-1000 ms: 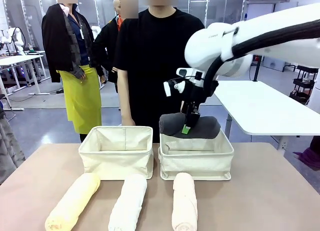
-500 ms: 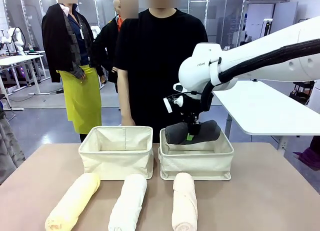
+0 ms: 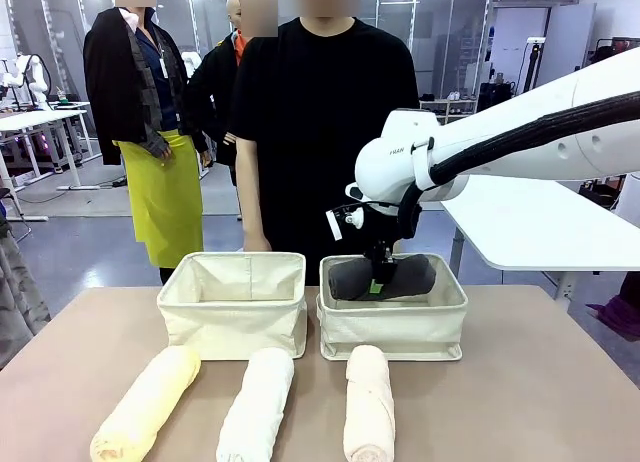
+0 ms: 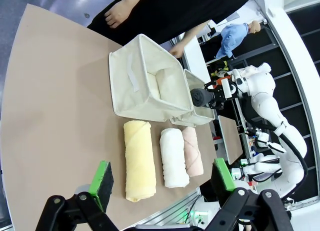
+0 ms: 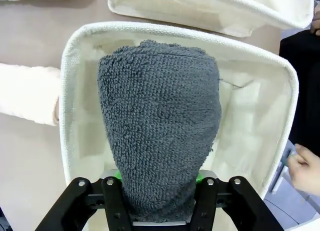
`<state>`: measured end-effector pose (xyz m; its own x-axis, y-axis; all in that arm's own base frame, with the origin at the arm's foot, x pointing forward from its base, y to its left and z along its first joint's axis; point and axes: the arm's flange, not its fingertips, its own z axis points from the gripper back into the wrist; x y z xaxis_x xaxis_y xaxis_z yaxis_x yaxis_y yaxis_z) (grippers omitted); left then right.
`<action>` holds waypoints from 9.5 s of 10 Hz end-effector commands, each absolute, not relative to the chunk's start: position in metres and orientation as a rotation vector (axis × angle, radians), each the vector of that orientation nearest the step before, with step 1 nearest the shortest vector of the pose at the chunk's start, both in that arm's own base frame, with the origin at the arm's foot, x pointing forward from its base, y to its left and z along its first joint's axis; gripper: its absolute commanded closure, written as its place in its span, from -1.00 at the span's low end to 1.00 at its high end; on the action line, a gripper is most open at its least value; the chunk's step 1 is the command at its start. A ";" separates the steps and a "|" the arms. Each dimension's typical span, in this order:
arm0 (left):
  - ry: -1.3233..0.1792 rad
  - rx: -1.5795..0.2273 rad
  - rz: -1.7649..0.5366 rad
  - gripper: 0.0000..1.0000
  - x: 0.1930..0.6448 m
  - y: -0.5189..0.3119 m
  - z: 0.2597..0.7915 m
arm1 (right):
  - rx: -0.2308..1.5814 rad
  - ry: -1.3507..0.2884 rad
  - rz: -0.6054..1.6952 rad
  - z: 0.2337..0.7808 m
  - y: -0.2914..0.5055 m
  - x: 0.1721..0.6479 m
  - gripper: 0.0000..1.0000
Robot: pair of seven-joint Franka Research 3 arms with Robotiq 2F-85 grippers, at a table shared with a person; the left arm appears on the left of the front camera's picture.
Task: Divide the towels into two baskets.
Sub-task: Pick up one hotel-folded towel and place it in the Fabric basket indicated by the person, then pick up one hotel-folded towel from the bottom of the table and place it in the Fabric basket indicated by the person.
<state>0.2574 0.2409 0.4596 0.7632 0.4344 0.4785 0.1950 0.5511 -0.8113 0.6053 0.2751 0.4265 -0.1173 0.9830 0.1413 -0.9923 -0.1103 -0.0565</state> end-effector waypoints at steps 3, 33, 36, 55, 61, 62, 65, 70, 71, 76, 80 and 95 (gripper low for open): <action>-0.730 -1.010 0.149 -1.00 0.255 0.242 0.461 | 0.036 -0.175 1.617 0.435 0.269 0.613 -0.22; -0.730 -1.010 0.149 -1.00 0.255 0.242 0.461 | 0.717 -0.079 0.613 0.513 -0.012 0.491 -1.00; -0.730 -1.010 0.149 -1.00 0.255 0.242 0.461 | 0.821 -0.165 0.264 0.483 -0.111 0.440 -1.00; -0.730 -1.010 0.149 -1.00 0.255 0.242 0.461 | 1.162 -0.289 -0.074 0.404 -0.235 0.399 -1.00; -0.730 -1.010 0.149 -1.00 0.255 0.242 0.461 | 1.162 -0.289 -0.074 0.404 -0.235 0.399 -1.00; -0.730 -1.010 0.149 -1.00 0.255 0.242 0.461 | 1.162 -0.289 -0.074 0.404 -0.235 0.399 -1.00; -0.730 -1.010 0.149 -1.00 0.255 0.242 0.461 | 1.162 -0.289 -0.074 0.404 -0.235 0.399 -1.00; -0.730 -1.010 0.149 -1.00 0.255 0.242 0.461 | 1.067 -0.224 0.146 0.437 -0.124 0.401 -1.00; -0.730 -1.010 0.149 -1.00 0.255 0.242 0.461 | 1.031 -0.213 0.167 0.450 -0.100 0.395 -1.00; -0.730 -1.010 0.149 -1.00 0.255 0.242 0.461 | 0.577 -0.088 0.190 0.473 0.106 0.369 -1.00; -0.730 -1.010 0.149 -1.00 0.255 0.242 0.461 | 0.358 -0.073 0.248 0.454 0.215 0.353 -1.00; -0.730 -1.010 0.149 -1.00 0.255 0.242 0.461 | 0.087 -0.115 0.050 0.330 0.340 0.356 -1.00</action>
<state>0.2573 0.2410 0.4598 0.7631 0.4346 0.4784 0.1936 0.5524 -0.8107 0.3502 0.3236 0.3415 0.9895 0.0969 0.1072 -0.1072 0.9897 0.0951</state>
